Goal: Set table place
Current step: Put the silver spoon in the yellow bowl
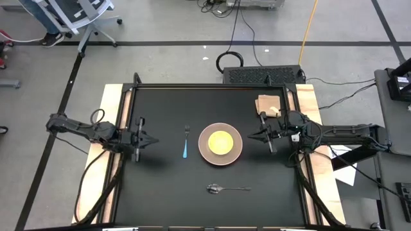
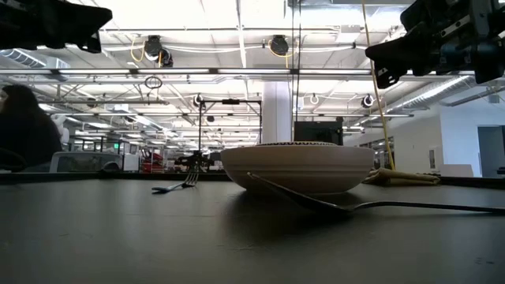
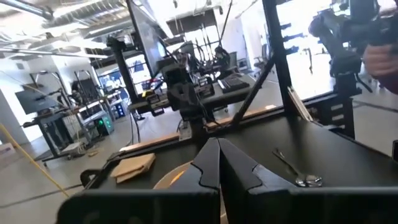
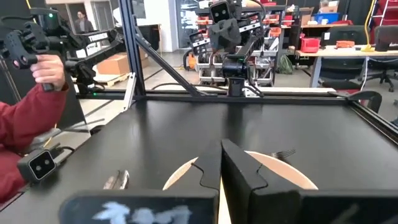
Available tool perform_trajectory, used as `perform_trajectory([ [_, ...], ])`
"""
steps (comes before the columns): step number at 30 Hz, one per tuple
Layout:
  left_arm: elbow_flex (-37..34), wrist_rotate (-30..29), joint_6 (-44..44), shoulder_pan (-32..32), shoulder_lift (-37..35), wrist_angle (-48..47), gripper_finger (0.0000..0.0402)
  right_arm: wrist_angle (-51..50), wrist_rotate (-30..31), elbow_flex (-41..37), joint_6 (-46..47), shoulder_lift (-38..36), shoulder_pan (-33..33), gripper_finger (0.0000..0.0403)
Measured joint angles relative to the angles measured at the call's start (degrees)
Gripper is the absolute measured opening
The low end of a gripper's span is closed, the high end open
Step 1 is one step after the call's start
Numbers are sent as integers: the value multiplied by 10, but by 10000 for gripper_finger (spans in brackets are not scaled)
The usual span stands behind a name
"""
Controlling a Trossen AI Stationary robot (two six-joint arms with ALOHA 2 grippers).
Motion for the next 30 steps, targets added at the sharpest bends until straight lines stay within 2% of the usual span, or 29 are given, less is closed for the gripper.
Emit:
perform_trajectory([
  [6,0,-5,7,0,-2,-22,5,29,0,0,12,0,5,0],
  [12,0,-22,4,0,-1,-18,2,41,0,7,6,3,41,12],
  [19,0,-23,5,0,-1,-18,22,3,3,43,18,13,95,91],
  [24,0,-23,5,0,-1,-18,27,-48,65,86,2,40,147,147],
  [30,0,-23,5,0,-1,-18,28,-60,114,134,-81,85,217,170],
])
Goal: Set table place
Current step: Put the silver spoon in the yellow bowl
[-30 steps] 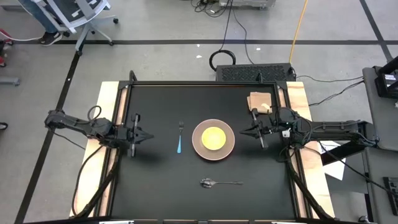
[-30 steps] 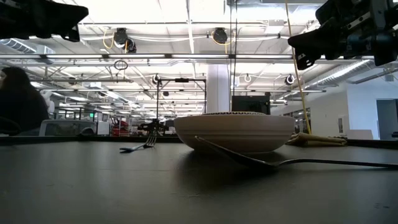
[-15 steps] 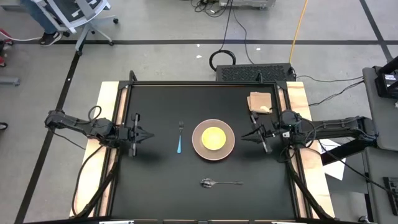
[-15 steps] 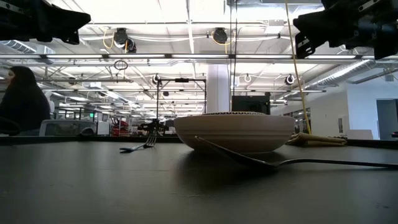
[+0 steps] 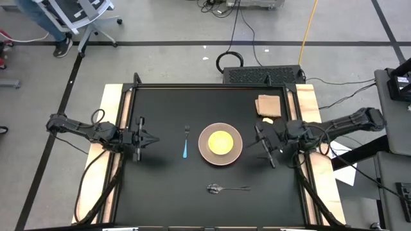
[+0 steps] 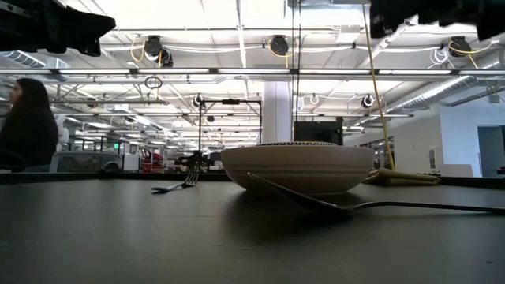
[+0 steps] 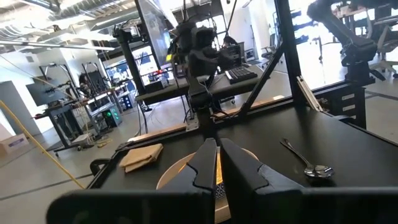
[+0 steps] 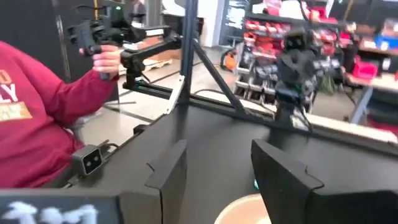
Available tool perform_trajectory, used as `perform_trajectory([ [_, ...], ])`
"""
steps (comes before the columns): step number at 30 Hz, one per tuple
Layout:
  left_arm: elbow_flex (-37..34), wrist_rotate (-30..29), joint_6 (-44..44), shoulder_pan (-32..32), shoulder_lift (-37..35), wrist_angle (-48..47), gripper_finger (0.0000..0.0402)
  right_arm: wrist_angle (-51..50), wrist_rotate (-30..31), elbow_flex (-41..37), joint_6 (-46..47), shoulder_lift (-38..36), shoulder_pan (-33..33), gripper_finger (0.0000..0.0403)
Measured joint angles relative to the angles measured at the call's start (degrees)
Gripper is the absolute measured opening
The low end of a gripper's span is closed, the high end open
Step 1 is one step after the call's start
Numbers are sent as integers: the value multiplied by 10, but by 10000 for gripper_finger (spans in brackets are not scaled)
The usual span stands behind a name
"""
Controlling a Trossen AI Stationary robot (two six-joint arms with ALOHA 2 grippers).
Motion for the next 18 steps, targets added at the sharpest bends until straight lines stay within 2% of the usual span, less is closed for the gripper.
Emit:
perform_trajectory([
  [6,0,0,-1,0,0,1,28,-72,101,83,-28,56,82,170],
  [12,0,0,-1,0,0,0,28,-241,301,185,-9,119,149,171],
  [14,0,0,-3,0,0,1,28,-302,322,210,30,137,157,171],
  [18,0,0,-4,0,0,0,28,-361,321,235,115,174,167,171],
])
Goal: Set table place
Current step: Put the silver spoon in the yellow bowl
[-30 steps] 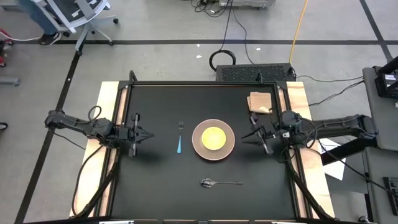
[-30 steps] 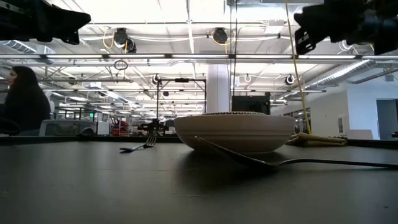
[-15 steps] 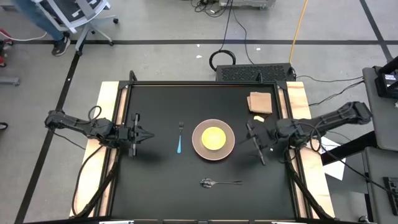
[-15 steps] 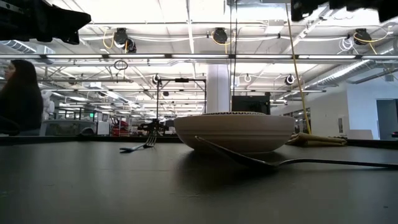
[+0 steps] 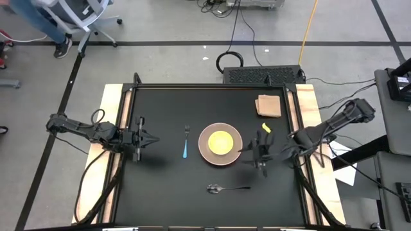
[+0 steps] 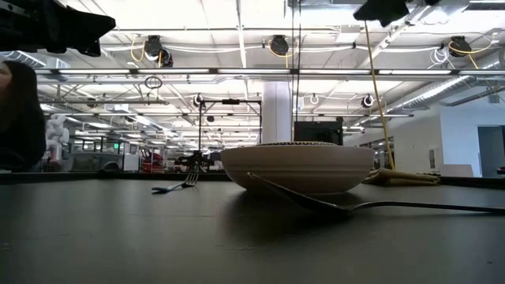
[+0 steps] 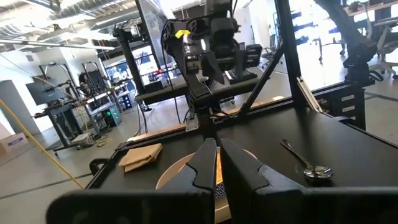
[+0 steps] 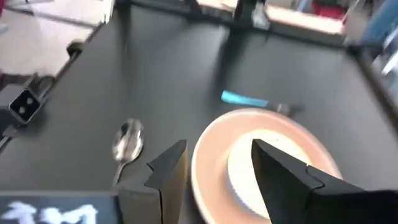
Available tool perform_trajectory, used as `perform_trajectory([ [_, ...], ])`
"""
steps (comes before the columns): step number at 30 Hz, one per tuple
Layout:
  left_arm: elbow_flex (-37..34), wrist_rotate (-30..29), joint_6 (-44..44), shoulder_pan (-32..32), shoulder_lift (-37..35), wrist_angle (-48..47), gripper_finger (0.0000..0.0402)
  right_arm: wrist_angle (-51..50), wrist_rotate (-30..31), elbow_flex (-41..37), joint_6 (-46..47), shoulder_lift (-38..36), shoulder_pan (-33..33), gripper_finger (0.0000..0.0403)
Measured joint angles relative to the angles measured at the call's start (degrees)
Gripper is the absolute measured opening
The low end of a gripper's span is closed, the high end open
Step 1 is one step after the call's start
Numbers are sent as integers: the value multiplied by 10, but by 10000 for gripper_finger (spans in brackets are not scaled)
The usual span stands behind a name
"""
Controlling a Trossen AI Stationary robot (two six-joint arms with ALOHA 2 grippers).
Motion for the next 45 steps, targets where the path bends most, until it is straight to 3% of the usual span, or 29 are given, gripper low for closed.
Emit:
perform_trajectory([
  [18,0,0,-9,0,0,10,28,-20,-121,12,195,167,5,172],
  [32,0,0,-10,0,0,8,28,-162,-151,204,205,348,5,172],
  [45,0,0,-11,0,0,4,28,-149,-186,220,251,412,2,172],
])
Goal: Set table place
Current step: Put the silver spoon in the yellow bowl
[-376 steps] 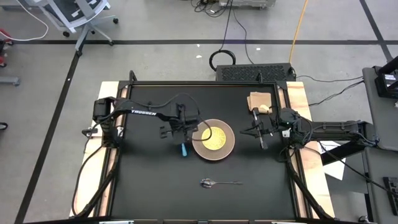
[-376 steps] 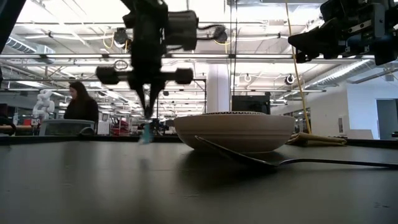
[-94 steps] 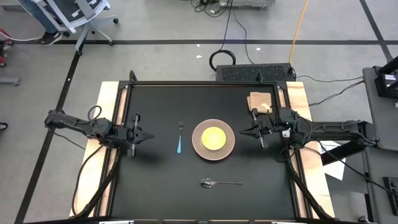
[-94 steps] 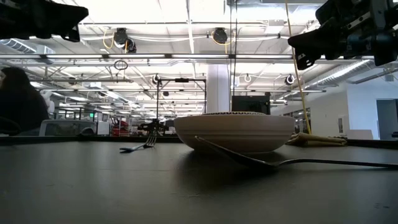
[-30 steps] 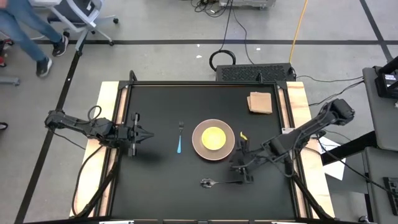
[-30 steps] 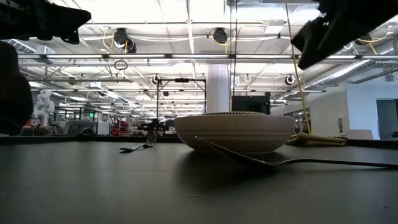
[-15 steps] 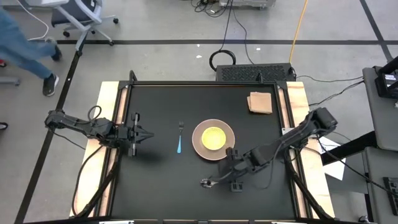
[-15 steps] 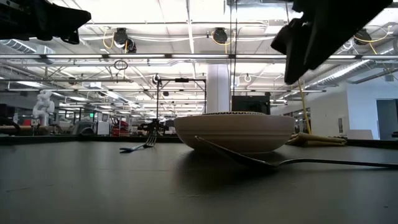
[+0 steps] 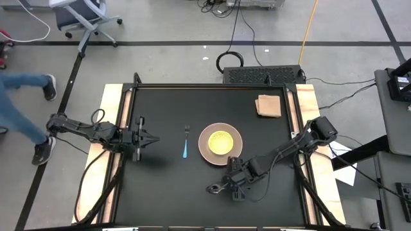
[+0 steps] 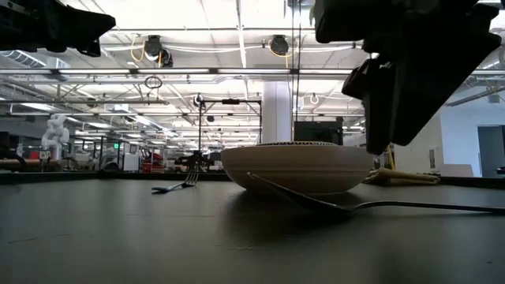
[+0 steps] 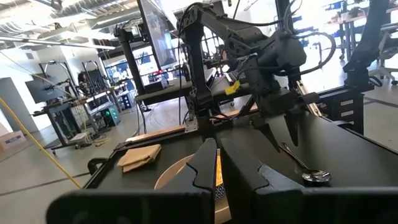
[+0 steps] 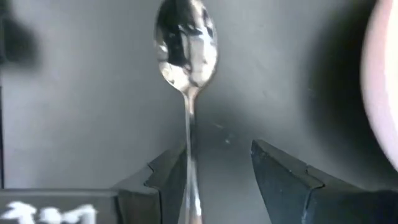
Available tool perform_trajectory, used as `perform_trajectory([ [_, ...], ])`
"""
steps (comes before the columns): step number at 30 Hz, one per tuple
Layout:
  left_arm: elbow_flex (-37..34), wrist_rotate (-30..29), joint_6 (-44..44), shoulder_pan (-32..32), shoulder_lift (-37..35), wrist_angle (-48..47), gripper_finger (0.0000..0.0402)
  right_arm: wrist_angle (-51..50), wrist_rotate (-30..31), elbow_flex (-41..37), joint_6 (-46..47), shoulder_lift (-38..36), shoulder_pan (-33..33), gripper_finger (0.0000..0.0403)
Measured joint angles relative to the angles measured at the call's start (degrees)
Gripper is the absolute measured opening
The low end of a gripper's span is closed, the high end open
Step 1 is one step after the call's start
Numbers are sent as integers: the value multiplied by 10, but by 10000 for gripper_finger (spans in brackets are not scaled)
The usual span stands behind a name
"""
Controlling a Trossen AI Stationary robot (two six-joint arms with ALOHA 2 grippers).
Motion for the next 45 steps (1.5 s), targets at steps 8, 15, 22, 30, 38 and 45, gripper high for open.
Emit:
perform_trajectory([
  [8,0,0,0,0,0,-1,28,16,-10,-1,-23,17,0,172],
  [15,0,0,0,0,0,-5,28,29,-9,-3,-23,17,14,172],
  [22,0,0,0,0,0,-5,28,59,-8,-22,-23,17,23,171],
  [30,0,0,0,0,0,-5,28,105,-8,-59,-22,17,23,171],
  [38,0,0,0,0,0,-5,28,114,-5,-61,-25,17,23,171],
  [45,0,0,0,0,0,-6,28,151,-5,-73,-29,17,23,171],
])
